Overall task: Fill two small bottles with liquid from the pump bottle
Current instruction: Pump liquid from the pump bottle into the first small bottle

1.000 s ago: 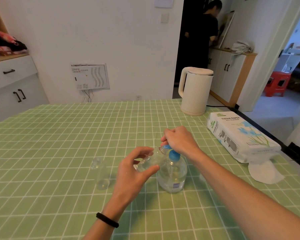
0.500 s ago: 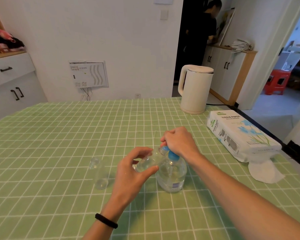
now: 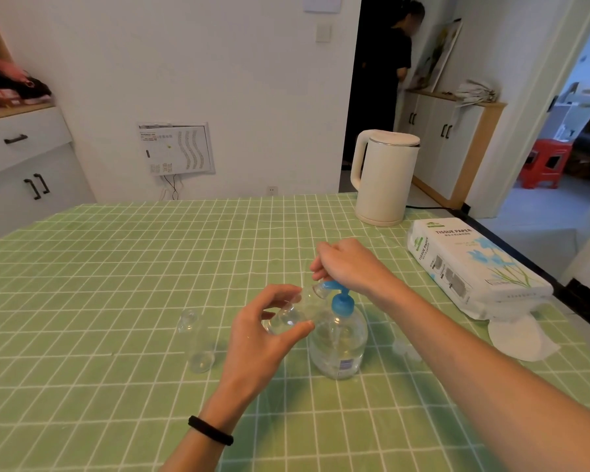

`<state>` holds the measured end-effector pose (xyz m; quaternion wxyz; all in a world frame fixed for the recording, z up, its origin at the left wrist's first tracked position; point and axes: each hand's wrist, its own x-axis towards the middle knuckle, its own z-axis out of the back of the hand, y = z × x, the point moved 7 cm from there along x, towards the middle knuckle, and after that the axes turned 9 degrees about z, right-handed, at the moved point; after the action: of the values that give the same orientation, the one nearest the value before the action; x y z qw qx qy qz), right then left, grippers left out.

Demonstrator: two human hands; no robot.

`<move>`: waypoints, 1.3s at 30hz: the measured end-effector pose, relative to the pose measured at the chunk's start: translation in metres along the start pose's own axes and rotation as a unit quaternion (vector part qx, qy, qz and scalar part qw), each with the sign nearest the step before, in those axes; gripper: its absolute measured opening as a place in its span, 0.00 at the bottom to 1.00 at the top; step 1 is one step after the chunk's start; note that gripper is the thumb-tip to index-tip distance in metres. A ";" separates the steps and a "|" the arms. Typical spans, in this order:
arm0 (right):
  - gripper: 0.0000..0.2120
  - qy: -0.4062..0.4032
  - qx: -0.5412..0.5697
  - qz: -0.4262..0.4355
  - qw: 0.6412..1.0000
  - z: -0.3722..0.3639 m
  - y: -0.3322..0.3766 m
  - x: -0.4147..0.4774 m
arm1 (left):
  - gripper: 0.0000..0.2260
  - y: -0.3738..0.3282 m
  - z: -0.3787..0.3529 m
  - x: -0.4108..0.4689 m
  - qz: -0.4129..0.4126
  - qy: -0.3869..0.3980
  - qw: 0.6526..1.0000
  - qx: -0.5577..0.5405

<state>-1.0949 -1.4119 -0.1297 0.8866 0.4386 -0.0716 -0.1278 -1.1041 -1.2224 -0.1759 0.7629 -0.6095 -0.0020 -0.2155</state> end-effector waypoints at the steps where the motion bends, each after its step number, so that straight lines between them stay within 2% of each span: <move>1: 0.22 0.008 -0.021 0.000 1.000 -0.002 -0.003 -0.001 | 0.19 -0.001 0.000 0.000 -0.001 -0.001 1.000 -0.001; 12: 0.21 0.002 -0.035 -0.034 0.999 -0.017 -0.022 -0.004 | 0.21 0.006 -0.001 -0.001 -0.004 -0.001 1.000 0.016; 22: 0.23 0.012 0.018 -0.057 0.998 -0.013 -0.019 -0.007 | 0.20 0.003 0.001 -0.002 0.001 0.001 1.000 0.003; 31: 0.25 -0.023 0.013 -0.083 0.996 -0.009 -0.025 -0.006 | 0.19 -0.001 0.000 0.000 -0.010 0.000 1.000 0.002; 39: 0.21 -0.043 -0.005 -0.088 0.995 -0.017 -0.030 -0.010 | 0.20 0.007 0.000 -0.001 -0.004 -0.003 1.000 0.016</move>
<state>-1.1051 -1.4139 -0.1637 0.8703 0.4325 -0.0705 -0.2247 -1.1028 -1.2206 -0.1825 0.7719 -0.5977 -0.0096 -0.2166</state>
